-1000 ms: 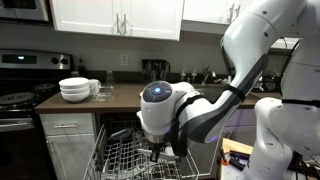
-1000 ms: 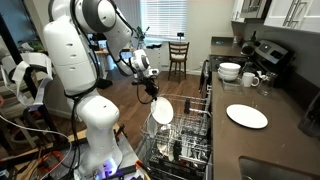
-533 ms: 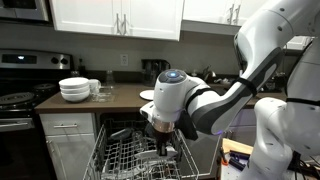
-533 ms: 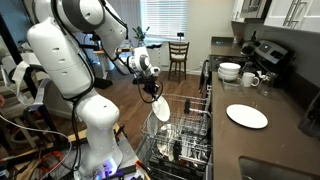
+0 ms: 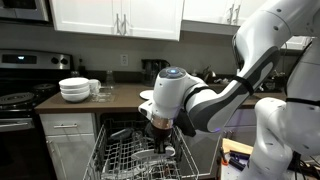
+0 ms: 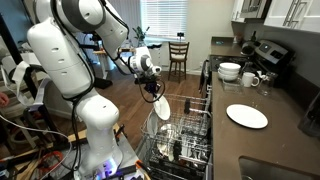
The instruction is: Take a plate from the stack and put it on the dishwasher rack
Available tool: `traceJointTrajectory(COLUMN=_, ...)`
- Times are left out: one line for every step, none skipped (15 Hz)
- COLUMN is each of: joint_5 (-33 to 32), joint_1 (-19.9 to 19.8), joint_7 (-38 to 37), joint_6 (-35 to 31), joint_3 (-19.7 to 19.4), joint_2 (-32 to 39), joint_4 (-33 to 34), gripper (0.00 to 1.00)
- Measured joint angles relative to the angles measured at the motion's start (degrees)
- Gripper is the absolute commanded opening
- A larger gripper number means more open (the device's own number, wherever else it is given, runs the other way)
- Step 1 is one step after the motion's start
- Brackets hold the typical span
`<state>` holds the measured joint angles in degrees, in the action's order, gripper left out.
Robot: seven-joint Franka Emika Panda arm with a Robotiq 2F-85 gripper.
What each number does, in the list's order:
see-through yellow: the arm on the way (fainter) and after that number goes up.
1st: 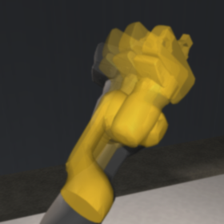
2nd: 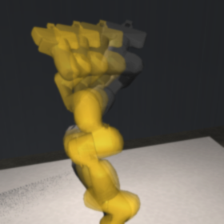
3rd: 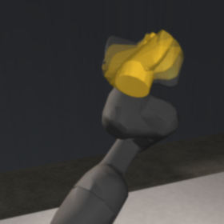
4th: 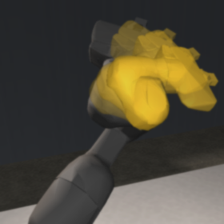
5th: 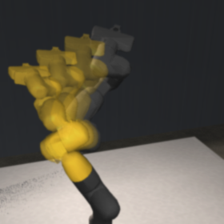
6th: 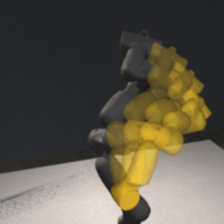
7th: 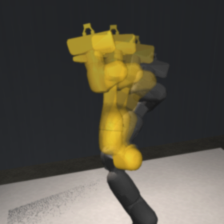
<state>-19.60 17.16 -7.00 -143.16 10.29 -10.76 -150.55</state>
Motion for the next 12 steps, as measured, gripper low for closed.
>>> traceJointTrajectory(joint_5=0.00, joint_1=0.00, joint_7=0.00, joint_6=0.00, joint_3=0.00, joint_2=0.00, joint_4=0.00, gripper=0.02)
traceJointTrajectory(joint_5=0.00, joint_1=-0.14, joint_7=0.00, joint_6=0.02, joint_3=0.15, joint_2=0.04, joint_4=-0.02, gripper=0.02)
traceJointTrajectory(joint_5=0.00, joint_1=-0.43, joint_7=0.00, joint_6=0.02, joint_3=0.42, joint_2=0.09, joint_4=-0.06, gripper=0.02)
traceJointTrajectory(joint_5=0.03, joint_1=-0.66, joint_7=0.00, joint_6=0.05, joint_3=0.59, joint_2=0.09, joint_4=-0.10, gripper=0.02)
traceJointTrajectory(joint_5=0.32, joint_1=-0.77, joint_7=0.00, joint_6=0.05, joint_3=0.60, joint_2=0.05, joint_4=-0.15, gripper=0.02)
traceJointTrajectory(joint_5=0.99, joint_1=-0.91, joint_7=0.01, joint_6=0.05, joint_3=0.59, joint_2=-0.05, joint_4=-0.20, gripper=0.02)
traceJointTrajectory(joint_5=1.77, joint_1=-1.09, joint_7=0.06, joint_6=0.05, joint_3=0.58, joint_2=-0.22, joint_4=-0.27, gripper=0.02)
traceJointTrajectory(joint_5=2.65, joint_1=-1.25, joint_7=0.25, joint_6=0.06, joint_3=0.48, joint_2=-0.48, joint_4=-0.36, gripper=0.02)
traceJointTrajectory(joint_5=3.84, joint_1=-1.34, joint_7=0.88, joint_6=0.06, joint_3=0.24, joint_2=-0.88, joint_4=-0.49, gripper=0.02)
traceJointTrajectory(joint_5=5.06, joint_1=-1.39, joint_7=1.73, joint_6=0.06, joint_3=-0.07, joint_2=-1.36, joint_4=-0.62, gripper=0.02)
traceJointTrajectory(joint_5=6.34, joint_1=-1.42, joint_7=2.76, joint_6=0.06, joint_3=-0.47, joint_2=-1.92, joint_4=-0.76, gripper=0.02)
traceJointTrajectory(joint_5=7.45, joint_1=-1.43, joint_7=3.84, joint_6=0.07, joint_3=-0.90, joint_2=-2.51, joint_4=-0.98, gripper=0.02)
